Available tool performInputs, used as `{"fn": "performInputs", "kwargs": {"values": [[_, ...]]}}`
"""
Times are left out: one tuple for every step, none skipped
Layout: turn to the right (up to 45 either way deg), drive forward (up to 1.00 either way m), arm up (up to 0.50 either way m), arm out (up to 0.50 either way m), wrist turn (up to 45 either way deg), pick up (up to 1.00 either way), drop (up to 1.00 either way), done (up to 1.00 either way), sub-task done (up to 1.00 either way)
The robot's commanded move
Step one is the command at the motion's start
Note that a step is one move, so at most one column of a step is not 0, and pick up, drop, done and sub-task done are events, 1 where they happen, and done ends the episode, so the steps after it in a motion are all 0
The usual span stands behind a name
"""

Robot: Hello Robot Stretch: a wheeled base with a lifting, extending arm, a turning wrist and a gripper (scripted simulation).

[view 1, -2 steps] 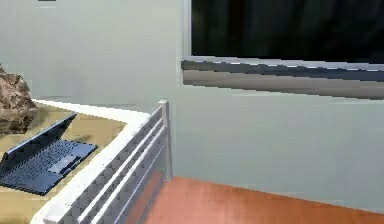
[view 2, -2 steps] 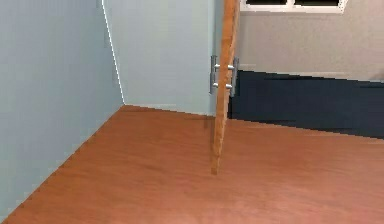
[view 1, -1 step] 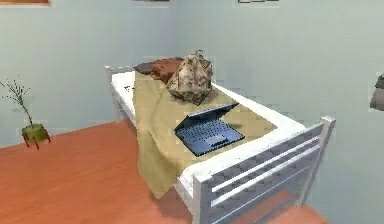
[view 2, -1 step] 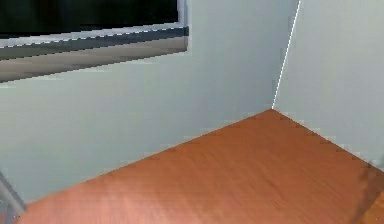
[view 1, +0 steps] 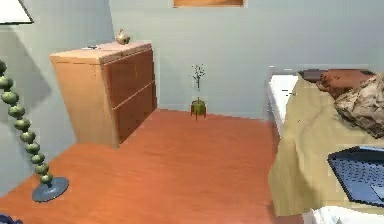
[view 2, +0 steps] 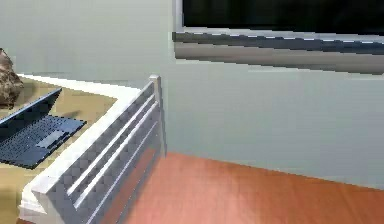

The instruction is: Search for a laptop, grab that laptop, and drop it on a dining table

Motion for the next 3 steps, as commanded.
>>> {"fn": "performInputs", "kwargs": {"values": [[-36.0, 0.00, 0.00, 0.00, 0.0, 0.00, 0.00, 0.00, 0.00], [45.0, 0.00, 0.00, 0.00, 0.0, 0.00, 0.00, 0.00, 0.00], [45.0, 0.00, 0.00, 0.00, 0.0, 0.00, 0.00, 0.00, 0.00]]}}
